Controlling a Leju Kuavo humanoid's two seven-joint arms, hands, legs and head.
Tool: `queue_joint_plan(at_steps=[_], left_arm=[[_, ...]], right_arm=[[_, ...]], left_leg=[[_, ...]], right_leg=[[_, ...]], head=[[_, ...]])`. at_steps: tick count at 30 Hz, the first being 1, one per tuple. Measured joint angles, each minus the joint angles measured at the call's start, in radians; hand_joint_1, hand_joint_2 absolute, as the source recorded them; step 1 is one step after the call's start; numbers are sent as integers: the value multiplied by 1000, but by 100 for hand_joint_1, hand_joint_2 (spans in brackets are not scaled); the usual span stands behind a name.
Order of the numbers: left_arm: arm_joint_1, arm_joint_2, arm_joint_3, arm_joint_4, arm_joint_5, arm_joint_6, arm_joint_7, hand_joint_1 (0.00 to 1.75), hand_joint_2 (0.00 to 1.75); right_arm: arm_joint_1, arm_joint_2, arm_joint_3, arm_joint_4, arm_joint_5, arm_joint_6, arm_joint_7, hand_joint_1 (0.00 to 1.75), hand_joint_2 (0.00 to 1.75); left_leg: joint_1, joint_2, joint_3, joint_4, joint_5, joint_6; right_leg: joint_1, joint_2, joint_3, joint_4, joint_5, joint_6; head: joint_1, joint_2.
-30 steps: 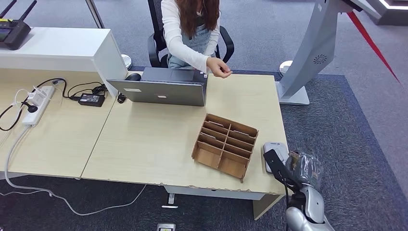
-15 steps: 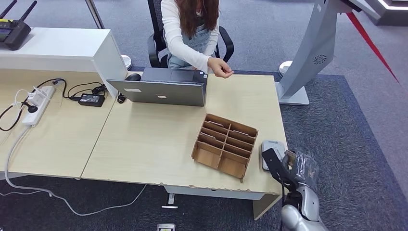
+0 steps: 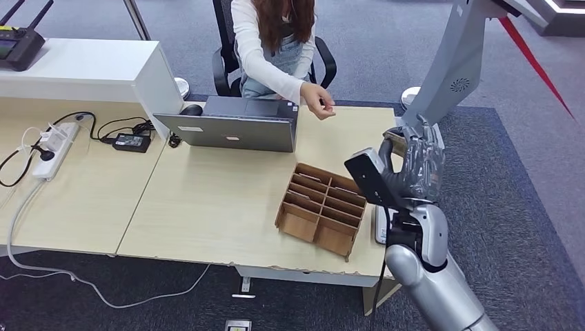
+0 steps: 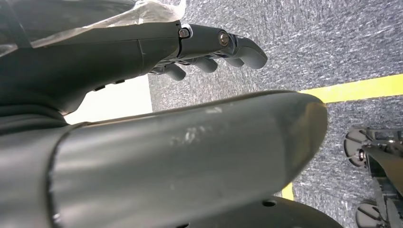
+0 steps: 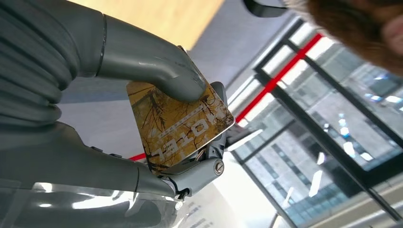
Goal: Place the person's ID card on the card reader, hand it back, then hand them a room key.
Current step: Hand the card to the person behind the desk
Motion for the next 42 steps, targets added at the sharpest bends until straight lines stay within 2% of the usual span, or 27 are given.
queue_joint_plan(at_steps=[10,23,28,35,39,42], left_arm=[[-1,0,0,0,-10,-7,-6,0,0],[0,0,0,0,-12,-10,-7,0,0],[-1,0,0,0,-27,-15,-20,0,0],[-4,0,-3,0,-52,-26,-32,0,0],[-7,-2,-3,0,-58,-26,-32,0,0],[-8,-6,-4,0,-58,-26,-32,0,0]], right_arm=[[-92,94,64,-79,23,32,-35,175,175],[-113,123,93,-98,23,37,-41,175,175],[-166,148,119,-86,-3,73,-51,175,175],[-273,210,161,65,-102,78,-74,175,175],[-331,277,188,235,-144,55,-123,175,175],[-362,322,207,343,-148,55,-128,175,175]], left_leg=[[0,0,0,0,0,0],[0,0,0,0,0,0],[0,0,0,0,0,0],[0,0,-1,-1,0,0],[0,-1,-1,0,0,0],[1,-1,-1,0,0,0]], right_leg=[[0,0,0,0,0,0],[0,0,0,0,0,0],[0,0,0,0,0,0],[1,0,0,0,0,0],[1,0,0,0,0,0],[1,-1,0,0,0,0]], head=[[0,0],[0,0],[0,0],[0,0],[0,0],[0,0]])
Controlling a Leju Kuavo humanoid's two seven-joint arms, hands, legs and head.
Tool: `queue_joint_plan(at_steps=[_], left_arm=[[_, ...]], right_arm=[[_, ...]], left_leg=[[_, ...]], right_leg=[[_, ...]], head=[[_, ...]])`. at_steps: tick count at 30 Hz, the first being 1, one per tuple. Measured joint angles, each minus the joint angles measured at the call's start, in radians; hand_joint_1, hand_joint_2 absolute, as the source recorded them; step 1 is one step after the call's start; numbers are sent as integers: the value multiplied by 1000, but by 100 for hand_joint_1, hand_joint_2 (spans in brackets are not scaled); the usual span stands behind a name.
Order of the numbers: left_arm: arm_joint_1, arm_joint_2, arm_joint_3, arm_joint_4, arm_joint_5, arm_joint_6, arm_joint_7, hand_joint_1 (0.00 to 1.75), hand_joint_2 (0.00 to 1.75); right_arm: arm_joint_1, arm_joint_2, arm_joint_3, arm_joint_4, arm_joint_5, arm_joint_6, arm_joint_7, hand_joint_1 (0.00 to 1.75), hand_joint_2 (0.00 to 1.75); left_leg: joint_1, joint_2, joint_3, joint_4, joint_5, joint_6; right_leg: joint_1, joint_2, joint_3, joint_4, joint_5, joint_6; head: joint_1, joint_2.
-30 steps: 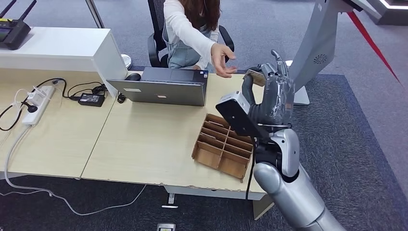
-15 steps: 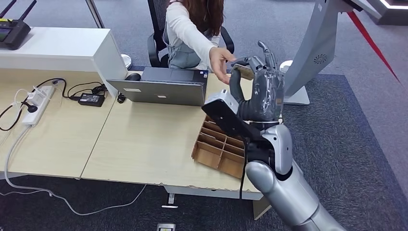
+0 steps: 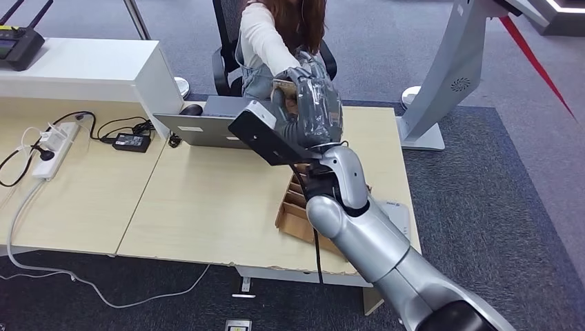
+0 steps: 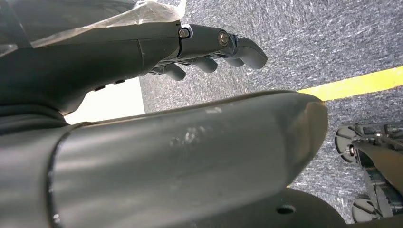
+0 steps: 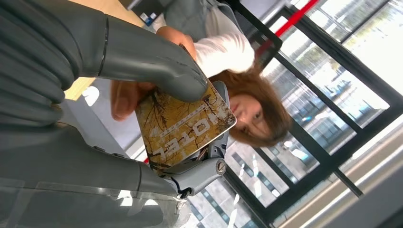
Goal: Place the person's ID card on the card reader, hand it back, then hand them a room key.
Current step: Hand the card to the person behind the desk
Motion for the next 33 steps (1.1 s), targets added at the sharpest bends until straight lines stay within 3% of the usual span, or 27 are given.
queue_joint_plan(at_steps=[5,15,16,17,20,21,33], left_arm=[[0,-6,0,0,1,2,0,0,0],[2,-16,0,0,3,1,0,0,0],[2,-18,0,0,3,1,0,0,0],[2,-19,0,0,3,1,0,0,0],[2,-21,0,0,3,1,1,0,0],[2,-21,0,0,3,1,1,0,0],[2,-21,0,0,3,9,2,0,0]], right_arm=[[-13,36,16,91,3,29,31,175,175],[-21,51,33,188,2,54,48,171,175],[-21,51,35,196,2,54,47,162,175],[-20,51,36,203,2,54,47,131,175],[-20,51,40,218,1,53,46,16,175],[-20,52,43,223,0,52,45,3,175],[-15,52,56,235,-56,-5,1,0,175]], left_leg=[[0,0,0,0,0,0],[0,0,-1,0,-1,0],[0,0,-1,0,-1,0],[0,0,-1,0,-1,0],[0,0,-2,0,-1,0],[0,0,-1,0,-1,0],[0,0,0,0,-1,0]], right_leg=[[0,0,0,0,0,0],[0,0,-2,0,0,0],[0,0,-2,0,0,0],[0,1,-2,0,-1,0],[0,1,-3,0,-1,0],[0,1,-3,0,-1,0],[0,1,-2,0,-1,0]], head=[[0,0],[0,0],[0,0],[0,0],[0,0],[0,0],[0,0]])
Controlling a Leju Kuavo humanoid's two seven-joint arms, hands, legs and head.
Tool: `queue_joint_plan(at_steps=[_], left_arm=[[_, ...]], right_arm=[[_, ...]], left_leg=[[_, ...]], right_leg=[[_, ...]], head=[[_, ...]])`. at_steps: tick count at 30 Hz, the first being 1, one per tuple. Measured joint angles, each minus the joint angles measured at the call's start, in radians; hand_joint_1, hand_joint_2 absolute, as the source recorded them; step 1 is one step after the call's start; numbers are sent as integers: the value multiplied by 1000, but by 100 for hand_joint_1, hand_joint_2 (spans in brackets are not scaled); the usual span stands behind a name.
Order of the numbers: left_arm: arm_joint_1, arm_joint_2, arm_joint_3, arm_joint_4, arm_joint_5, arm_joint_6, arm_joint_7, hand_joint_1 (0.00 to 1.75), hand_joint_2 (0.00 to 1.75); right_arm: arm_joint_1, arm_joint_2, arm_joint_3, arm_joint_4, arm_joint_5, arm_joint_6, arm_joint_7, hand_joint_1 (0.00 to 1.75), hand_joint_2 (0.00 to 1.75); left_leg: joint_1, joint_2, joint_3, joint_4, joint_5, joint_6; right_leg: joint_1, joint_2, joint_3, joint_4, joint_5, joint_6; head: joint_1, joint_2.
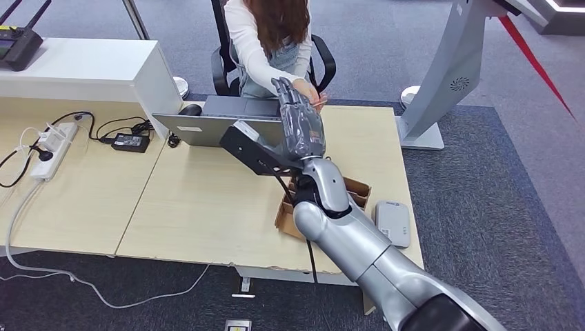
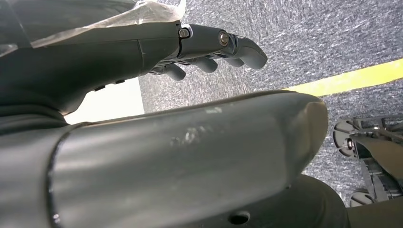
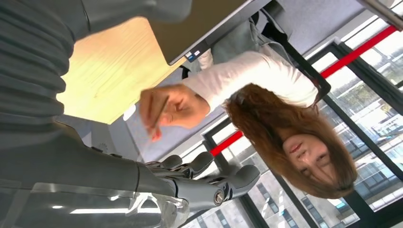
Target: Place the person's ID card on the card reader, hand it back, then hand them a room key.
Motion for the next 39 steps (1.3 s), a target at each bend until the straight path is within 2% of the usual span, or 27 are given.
queue_joint_plan(at_steps=[5,17,22,32,39], left_arm=[[0,2,0,0,5,2,2,0,0],[2,10,0,0,14,5,4,0,0],[3,10,0,0,28,10,6,0,0],[11,10,4,0,64,31,24,0,0],[11,9,6,0,74,39,24,0,0]], right_arm=[[12,7,1,-17,-44,-49,-60,0,175],[63,3,-2,-143,-67,-54,-72,0,175],[96,-9,-14,-215,-143,-73,-131,0,175],[318,-130,-78,-527,-280,-136,-222,0,175],[397,-185,-102,-656,-321,-151,-247,0,175]], left_leg=[[0,0,0,0,0,0],[0,0,0,0,0,0],[0,0,1,0,0,0],[0,1,1,0,-1,0],[0,1,2,0,-1,0]], right_leg=[[0,0,0,0,0,0],[0,0,0,0,0,0],[0,0,0,0,0,0],[0,1,0,-1,0,0],[0,1,0,-1,0,0]], head=[[0,0],[0,0],[0,0],[0,0],[0,0]])
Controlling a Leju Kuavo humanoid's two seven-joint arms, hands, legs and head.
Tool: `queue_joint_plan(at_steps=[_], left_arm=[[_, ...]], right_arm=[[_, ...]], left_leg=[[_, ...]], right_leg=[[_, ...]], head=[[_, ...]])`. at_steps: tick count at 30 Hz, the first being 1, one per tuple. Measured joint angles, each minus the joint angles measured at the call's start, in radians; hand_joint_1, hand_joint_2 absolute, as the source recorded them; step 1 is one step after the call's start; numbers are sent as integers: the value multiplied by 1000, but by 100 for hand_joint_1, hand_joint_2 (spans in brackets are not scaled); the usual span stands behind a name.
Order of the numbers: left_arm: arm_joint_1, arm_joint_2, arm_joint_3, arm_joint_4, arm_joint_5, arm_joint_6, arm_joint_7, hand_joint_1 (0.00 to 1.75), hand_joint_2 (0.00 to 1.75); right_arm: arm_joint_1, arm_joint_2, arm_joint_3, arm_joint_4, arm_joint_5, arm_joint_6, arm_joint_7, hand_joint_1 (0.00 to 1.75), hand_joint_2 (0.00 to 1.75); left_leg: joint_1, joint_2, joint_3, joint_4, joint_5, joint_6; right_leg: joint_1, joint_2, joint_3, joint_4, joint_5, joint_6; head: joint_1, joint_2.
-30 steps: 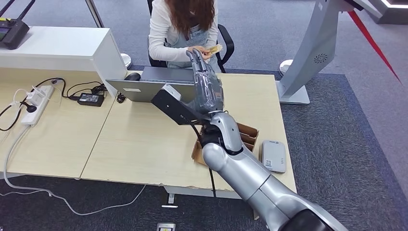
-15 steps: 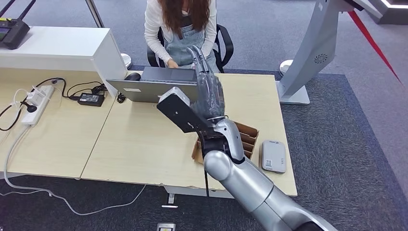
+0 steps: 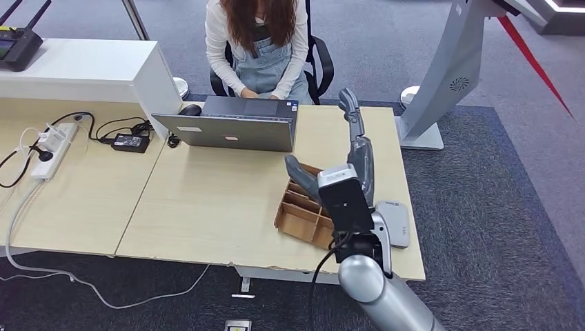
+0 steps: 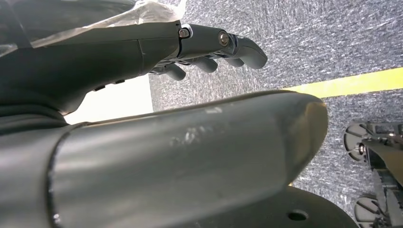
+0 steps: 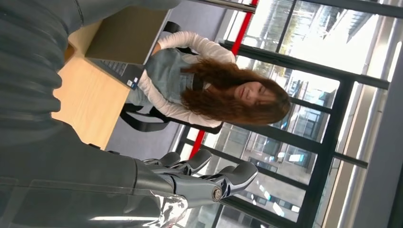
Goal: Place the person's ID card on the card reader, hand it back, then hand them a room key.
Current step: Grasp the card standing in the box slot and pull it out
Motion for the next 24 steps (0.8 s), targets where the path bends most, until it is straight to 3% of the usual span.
queue_joint_plan(at_steps=[10,24], left_arm=[[0,-11,20,0,26,28,7,0,0],[0,-19,27,0,25,24,2,0,0]], right_arm=[[220,-60,-29,-130,-106,-24,-77,0,175],[257,-93,-47,-165,-140,0,-83,0,175]], left_leg=[[0,0,-1,0,-1,0],[0,0,0,0,-1,0]], right_leg=[[0,0,0,0,-1,0],[0,0,0,0,0,0]], head=[[0,0],[0,0]])
